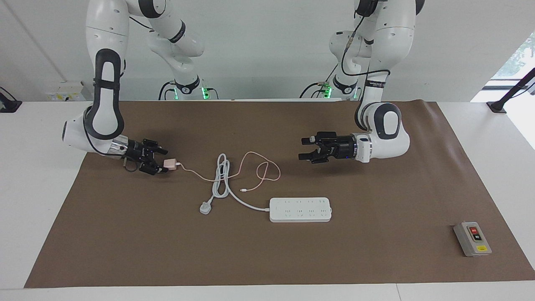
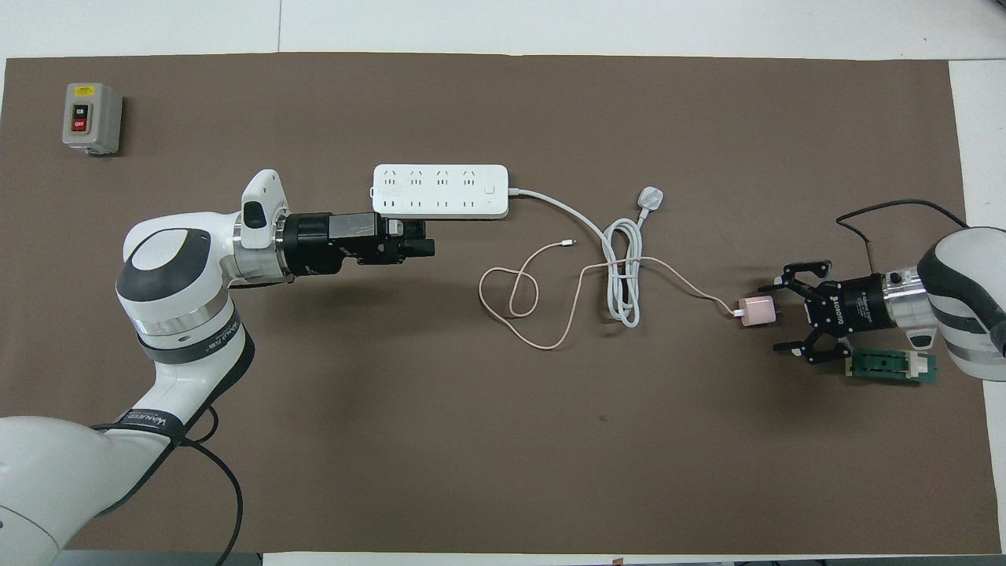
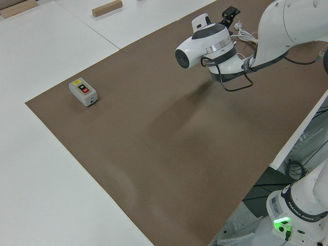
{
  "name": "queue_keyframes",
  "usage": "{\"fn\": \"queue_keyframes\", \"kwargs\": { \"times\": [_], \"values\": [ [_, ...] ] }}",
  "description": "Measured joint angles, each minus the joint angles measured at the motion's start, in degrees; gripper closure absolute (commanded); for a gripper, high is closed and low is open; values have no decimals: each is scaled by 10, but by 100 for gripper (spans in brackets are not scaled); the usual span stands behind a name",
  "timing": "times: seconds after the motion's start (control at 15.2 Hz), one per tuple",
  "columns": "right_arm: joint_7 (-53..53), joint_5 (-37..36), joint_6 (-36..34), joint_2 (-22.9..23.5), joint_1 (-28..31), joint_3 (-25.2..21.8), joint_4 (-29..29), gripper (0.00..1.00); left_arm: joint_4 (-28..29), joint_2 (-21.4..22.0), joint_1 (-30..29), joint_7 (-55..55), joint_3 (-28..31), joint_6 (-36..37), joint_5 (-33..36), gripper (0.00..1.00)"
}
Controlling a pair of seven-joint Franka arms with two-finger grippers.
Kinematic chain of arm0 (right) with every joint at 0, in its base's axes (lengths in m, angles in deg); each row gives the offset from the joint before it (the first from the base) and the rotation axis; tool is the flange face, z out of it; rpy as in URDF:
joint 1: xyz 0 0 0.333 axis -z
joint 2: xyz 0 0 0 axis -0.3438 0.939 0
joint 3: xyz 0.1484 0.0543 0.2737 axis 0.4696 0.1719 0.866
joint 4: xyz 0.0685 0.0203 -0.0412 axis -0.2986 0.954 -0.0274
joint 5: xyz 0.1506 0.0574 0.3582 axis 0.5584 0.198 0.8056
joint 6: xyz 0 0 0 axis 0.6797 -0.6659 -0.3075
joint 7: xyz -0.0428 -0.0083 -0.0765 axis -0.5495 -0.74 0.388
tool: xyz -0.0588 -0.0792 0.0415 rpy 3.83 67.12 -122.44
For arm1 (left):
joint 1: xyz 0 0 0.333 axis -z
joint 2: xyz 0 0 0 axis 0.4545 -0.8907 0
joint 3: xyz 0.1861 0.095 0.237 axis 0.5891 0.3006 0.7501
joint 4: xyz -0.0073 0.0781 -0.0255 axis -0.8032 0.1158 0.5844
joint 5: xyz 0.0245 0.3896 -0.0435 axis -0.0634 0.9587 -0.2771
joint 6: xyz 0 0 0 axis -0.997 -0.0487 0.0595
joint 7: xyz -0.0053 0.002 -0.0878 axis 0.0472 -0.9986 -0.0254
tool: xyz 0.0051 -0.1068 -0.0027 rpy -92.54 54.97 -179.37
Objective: Plug charger into power strip
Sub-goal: 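Close the right gripper on the pink charger plug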
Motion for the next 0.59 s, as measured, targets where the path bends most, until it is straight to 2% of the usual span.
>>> {"fn": "queue_keyframes", "kwargs": {
  "times": [0.07, 0.26, 0.33, 0.4, 0.59],
  "values": [
    [-1, 0, -1, 1, 0, 0, -2, 16, 0, 0, 0, 0, 0, 0, 0, 0],
    [-1, 0, -3, 2, 0, 0, -5, 80, 0, 0, 4, 0, 0, -1, 0, 0],
    [-1, 0, -3, 2, 0, 0, -6, 95, 0, 0, 6, 0, 0, -3, 0, 0],
    [-1, 0, -3, 2, 0, 0, -6, 100, 0, 0, 7, 0, 0, -4, 0, 0],
    [-1, 0, -5, 2, 0, 0, -8, 100, 0, 0, 7, 0, 0, -10, 0, 0]
  ]
}}
